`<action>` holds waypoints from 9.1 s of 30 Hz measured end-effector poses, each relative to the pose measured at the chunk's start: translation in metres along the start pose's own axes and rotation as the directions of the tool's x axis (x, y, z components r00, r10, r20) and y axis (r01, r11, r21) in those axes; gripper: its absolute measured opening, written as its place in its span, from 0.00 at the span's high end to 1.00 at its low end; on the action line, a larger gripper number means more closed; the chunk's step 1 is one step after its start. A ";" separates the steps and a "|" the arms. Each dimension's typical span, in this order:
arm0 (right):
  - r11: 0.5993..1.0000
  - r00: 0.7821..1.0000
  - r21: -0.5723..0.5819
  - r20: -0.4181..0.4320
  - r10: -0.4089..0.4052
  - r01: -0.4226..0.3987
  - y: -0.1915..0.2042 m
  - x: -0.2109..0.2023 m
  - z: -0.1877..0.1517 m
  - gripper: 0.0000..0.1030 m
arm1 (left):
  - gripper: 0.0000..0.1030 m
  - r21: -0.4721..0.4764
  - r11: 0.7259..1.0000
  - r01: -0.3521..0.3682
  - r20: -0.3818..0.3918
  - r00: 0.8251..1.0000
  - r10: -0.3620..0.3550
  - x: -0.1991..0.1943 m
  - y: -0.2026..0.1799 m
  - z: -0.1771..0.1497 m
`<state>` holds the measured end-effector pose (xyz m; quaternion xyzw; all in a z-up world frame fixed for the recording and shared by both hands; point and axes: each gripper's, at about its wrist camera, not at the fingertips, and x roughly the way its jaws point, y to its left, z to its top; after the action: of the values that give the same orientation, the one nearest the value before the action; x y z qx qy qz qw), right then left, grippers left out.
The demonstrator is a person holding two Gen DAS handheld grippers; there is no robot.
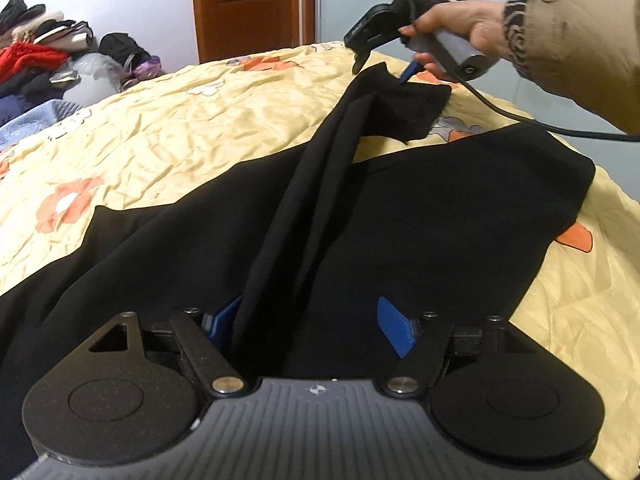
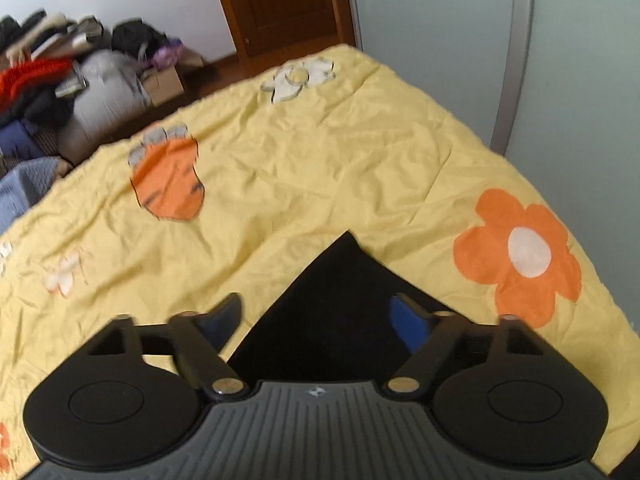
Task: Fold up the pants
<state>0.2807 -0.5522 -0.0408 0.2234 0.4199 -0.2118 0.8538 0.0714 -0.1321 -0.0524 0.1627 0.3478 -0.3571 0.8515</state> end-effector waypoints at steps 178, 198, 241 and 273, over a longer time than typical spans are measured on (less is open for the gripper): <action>0.774 0.881 0.499 0.447 0.156 -0.390 -0.271 -0.145 -0.227 0.97 | 0.94 0.041 0.988 0.148 0.074 0.986 -0.151 -0.013 -0.024 -0.014; 0.954 0.912 0.063 0.318 0.258 -0.292 -0.136 -0.148 -0.204 0.51 | 0.17 -0.149 0.957 0.249 0.156 0.961 -0.226 -0.065 0.030 0.010; 0.985 0.924 0.155 0.360 -0.131 0.079 -0.215 -0.159 -0.229 0.06 | 0.04 -0.091 0.992 -0.088 0.077 0.992 0.096 0.025 -0.037 0.005; 0.747 0.843 0.449 0.462 0.275 -0.490 -0.264 -0.129 -0.215 0.46 | 0.00 -0.128 0.987 -0.094 0.118 0.987 0.110 0.030 -0.037 -0.005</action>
<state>-0.0697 -0.6239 -0.1076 0.4984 0.1176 -0.1782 0.8403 0.0574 -0.1693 -0.0784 0.1053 0.3063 -0.3006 0.8971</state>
